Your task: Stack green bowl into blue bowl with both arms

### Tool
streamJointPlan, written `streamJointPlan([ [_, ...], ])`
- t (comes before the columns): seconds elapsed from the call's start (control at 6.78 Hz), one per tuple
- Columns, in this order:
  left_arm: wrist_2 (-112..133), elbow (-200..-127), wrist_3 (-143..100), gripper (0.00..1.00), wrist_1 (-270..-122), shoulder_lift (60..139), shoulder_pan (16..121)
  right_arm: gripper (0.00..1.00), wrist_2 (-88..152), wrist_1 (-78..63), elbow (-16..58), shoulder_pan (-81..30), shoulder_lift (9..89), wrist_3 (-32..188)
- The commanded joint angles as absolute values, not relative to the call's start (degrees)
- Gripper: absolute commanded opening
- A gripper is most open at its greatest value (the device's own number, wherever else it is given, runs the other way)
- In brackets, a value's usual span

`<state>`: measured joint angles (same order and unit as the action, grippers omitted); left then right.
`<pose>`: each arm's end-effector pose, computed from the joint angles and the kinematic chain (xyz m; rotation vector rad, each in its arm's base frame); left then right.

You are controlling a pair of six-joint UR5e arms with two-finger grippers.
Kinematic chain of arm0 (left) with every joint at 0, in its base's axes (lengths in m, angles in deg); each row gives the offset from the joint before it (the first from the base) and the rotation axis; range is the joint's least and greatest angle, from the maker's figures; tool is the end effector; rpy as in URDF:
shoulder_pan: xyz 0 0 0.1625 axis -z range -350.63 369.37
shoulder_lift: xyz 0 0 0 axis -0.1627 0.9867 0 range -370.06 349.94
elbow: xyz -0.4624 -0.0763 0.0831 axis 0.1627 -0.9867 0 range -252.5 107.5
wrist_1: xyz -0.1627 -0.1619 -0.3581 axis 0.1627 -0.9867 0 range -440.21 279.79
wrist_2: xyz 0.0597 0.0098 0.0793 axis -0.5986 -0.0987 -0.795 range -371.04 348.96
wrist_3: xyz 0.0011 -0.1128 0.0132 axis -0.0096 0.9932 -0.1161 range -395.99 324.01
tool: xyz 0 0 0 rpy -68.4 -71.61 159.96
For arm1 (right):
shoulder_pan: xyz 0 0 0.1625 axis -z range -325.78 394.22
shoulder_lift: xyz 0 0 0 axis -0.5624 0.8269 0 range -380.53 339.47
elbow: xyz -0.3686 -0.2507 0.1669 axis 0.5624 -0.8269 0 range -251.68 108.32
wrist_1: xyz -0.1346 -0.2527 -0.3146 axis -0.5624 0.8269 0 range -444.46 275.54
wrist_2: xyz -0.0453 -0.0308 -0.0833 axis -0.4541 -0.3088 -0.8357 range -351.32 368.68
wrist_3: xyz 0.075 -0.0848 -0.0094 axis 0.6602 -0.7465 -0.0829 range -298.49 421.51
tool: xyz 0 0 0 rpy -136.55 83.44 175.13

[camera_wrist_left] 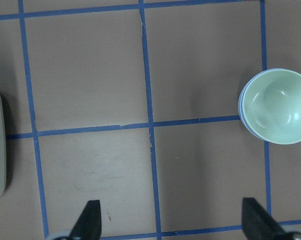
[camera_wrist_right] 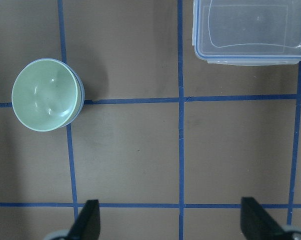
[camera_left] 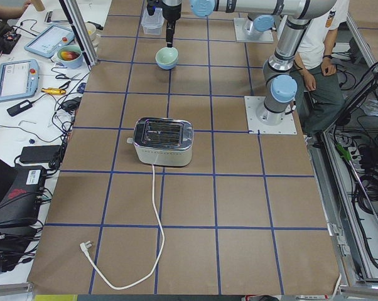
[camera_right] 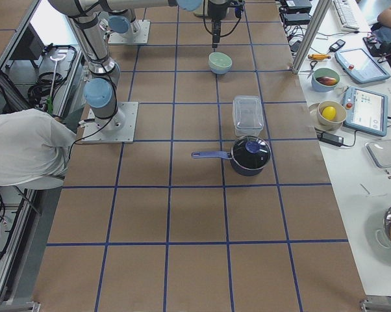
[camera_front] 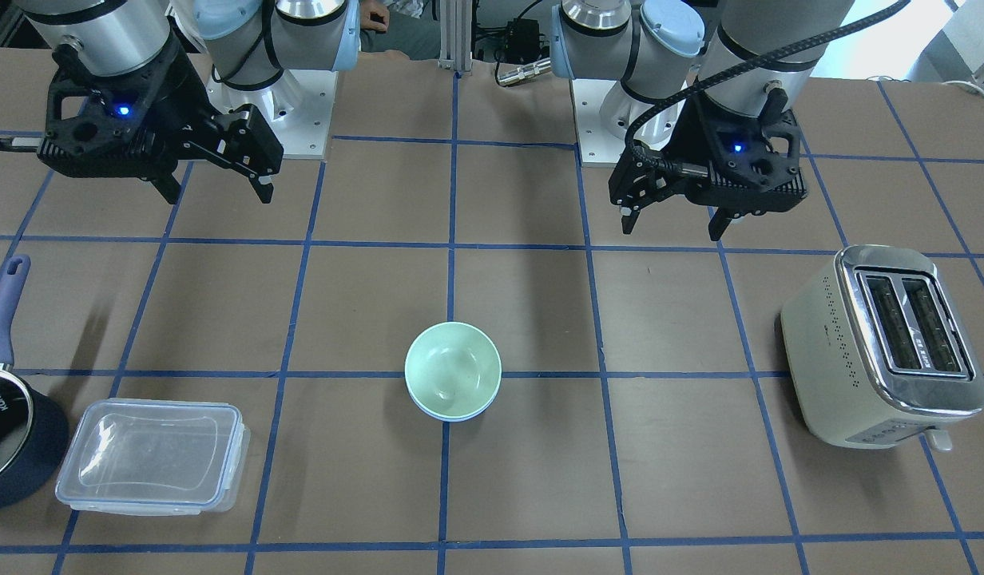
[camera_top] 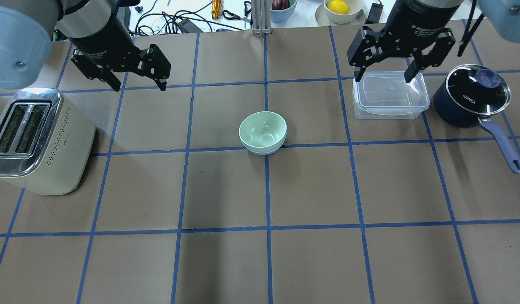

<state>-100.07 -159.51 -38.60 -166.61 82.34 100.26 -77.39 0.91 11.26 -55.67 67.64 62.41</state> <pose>-0.1436 -0.5294 0.5363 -0.0966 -3.1223 0.1147 0.1401 -0.5186 0.5628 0.0264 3.0728 -0.0153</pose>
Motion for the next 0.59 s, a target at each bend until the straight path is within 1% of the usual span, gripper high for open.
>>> streamJointPlan([
  [0.0, -100.07, -159.6, -38.37, 1.0, -166.52, 82.58, 100.33, 1.0, -77.63, 1.14, 11.28, -55.6, 68.06, 61.95],
  [0.44, -100.07, -159.51, -38.45, 1.0, -166.08, 82.23, 100.24, 1.0, -82.02, 1.32, 11.29, -55.69, 68.06, 61.25],
])
